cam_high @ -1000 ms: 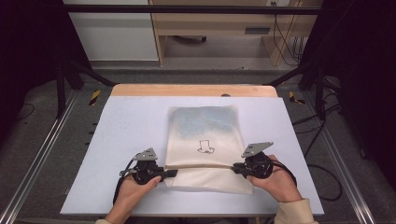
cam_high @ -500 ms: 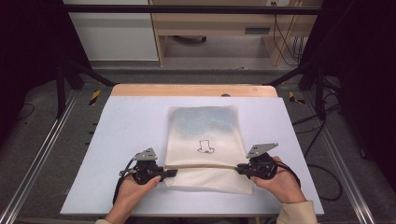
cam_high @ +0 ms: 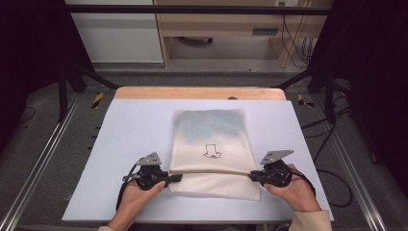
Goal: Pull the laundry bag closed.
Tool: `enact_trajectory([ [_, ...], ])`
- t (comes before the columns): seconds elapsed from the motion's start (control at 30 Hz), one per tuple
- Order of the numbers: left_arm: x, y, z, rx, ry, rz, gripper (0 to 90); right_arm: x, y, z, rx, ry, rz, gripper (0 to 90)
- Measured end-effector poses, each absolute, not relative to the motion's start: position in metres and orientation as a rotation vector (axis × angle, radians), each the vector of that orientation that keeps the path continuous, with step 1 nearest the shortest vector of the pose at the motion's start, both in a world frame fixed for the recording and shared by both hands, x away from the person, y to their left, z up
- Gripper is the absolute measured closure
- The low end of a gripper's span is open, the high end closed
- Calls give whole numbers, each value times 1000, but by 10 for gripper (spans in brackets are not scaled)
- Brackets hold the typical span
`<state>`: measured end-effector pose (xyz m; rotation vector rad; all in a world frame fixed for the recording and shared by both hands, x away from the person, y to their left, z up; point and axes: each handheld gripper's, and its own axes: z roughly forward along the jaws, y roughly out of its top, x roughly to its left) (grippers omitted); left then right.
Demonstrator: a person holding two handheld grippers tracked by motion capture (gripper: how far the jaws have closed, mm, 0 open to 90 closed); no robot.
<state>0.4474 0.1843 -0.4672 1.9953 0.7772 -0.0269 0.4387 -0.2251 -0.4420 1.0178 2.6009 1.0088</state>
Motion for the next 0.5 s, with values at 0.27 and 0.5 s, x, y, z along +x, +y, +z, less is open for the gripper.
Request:
enact_trajectory([
  [0.27, 448, 185, -467, 1997, 775, -23, 835, 437, -231, -445, 1037, 2595, 1011, 818],
  [0.5, 447, 184, -467, 1998, 775, -22, 834, 435, -234, -447, 1057, 2591, 1014, 818],
])
